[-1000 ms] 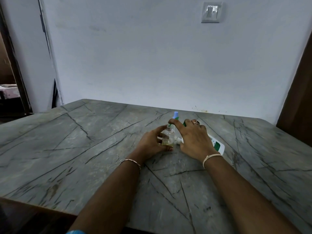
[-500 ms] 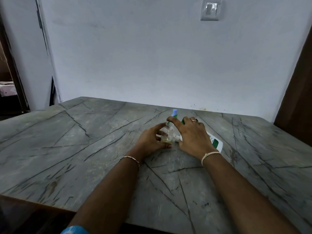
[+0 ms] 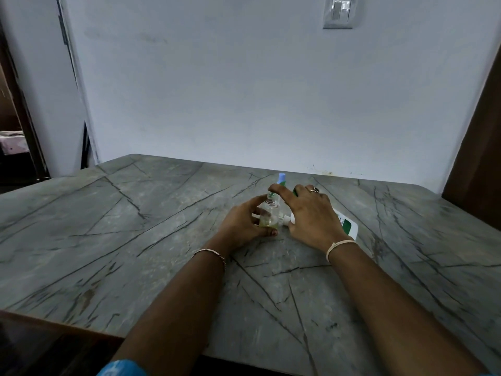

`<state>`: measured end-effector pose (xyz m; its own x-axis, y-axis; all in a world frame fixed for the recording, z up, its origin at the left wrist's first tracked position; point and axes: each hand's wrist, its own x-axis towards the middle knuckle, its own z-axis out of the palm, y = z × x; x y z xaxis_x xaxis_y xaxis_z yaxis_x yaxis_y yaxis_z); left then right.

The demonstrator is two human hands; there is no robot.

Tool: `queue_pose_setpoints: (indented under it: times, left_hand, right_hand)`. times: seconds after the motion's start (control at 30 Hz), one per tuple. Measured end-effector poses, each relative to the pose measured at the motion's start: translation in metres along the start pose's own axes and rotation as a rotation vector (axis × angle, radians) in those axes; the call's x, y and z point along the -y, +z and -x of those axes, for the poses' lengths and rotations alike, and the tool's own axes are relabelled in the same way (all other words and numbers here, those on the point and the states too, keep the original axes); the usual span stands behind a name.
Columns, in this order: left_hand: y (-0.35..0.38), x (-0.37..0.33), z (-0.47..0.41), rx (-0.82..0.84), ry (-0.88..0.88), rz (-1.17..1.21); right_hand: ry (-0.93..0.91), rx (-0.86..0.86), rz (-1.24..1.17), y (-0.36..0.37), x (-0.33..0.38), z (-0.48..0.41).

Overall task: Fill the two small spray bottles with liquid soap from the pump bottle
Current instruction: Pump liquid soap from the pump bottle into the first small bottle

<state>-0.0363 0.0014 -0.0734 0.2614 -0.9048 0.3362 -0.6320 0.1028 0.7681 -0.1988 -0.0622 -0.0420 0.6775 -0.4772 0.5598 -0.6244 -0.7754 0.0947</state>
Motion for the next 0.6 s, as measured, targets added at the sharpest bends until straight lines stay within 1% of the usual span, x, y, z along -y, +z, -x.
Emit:
queue_pose_setpoints:
  times: [0.23, 0.6]
  left_hand:
    - [-0.0008, -0.0011, 0.0008, -0.003, 0.000, -0.012]
    - [0.0005, 0.0009, -0.0007, -0.010, -0.007, 0.006]
  right_hand:
    - [0.015, 0.026, -0.022, -0.0021, 0.0015, -0.0011]
    - [0.013, 0.005, -0.005, -0.0009, 0.0037, -0.0025]
